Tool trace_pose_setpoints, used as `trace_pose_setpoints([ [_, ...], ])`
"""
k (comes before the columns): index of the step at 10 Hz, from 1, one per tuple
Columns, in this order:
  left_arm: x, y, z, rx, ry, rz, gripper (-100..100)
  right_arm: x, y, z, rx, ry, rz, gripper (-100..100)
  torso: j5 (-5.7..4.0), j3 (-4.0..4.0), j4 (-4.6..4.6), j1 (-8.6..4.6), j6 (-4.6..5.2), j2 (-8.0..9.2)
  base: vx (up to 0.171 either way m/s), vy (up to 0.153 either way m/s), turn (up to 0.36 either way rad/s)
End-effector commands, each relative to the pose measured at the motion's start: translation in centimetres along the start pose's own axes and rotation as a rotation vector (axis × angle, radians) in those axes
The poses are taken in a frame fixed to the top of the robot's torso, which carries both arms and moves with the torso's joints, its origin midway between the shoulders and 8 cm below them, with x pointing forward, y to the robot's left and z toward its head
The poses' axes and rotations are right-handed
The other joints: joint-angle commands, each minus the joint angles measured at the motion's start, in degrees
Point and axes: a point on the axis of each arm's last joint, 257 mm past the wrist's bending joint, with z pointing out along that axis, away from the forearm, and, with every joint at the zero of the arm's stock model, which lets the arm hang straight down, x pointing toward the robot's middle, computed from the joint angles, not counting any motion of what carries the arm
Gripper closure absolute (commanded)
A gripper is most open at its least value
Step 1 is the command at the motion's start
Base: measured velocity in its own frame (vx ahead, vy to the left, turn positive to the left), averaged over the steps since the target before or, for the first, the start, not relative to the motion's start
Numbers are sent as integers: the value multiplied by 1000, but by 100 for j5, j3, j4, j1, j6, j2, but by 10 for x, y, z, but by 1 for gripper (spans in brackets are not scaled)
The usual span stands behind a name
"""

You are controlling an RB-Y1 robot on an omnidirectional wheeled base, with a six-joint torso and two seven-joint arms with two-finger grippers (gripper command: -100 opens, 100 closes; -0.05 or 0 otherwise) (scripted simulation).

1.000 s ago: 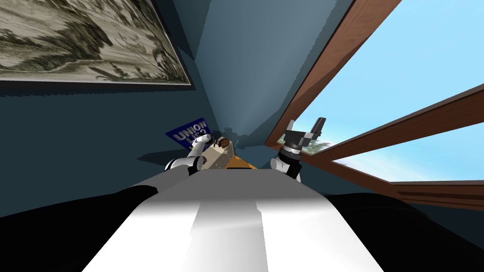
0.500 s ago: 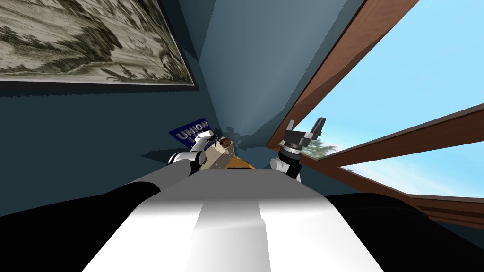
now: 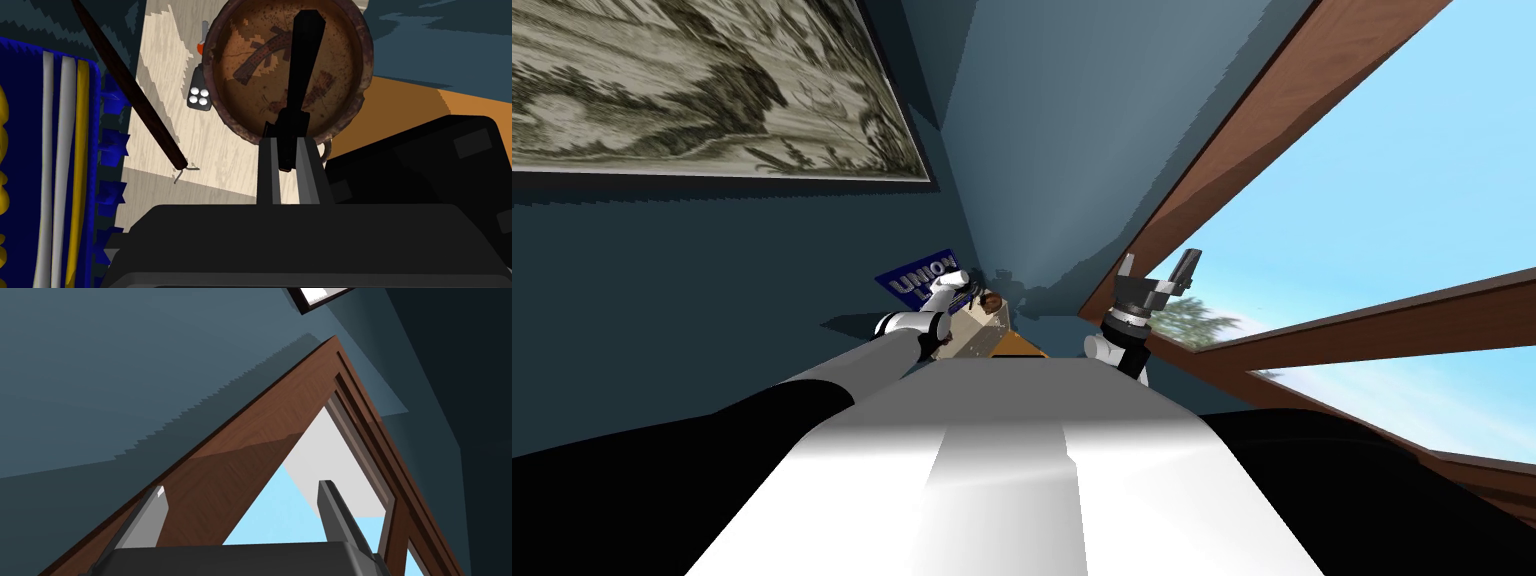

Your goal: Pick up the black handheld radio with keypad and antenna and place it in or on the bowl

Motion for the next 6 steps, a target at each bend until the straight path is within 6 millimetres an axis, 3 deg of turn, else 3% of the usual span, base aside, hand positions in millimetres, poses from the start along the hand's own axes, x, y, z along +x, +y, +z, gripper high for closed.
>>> trace_pose_setpoints([
  [1, 4, 3, 0, -3, -4, 7, 100, 0, 0, 0, 0, 0, 0, 0, 0, 0, 0, 0, 0, 0, 15, -13, 20],
  [5, 11, 9, 0, -8, -15, 19, 100, 0, 0, 0, 0, 0, 0, 0, 0, 1, 1, 7, -4, 1, 21, -9, 51],
  [6, 12, 9, 0, -8, -15, 20, -100, 0, 0, 0, 0, 0, 0, 0, 2, 3, 1, 9, -3, 6, 0, 0, 0],
])
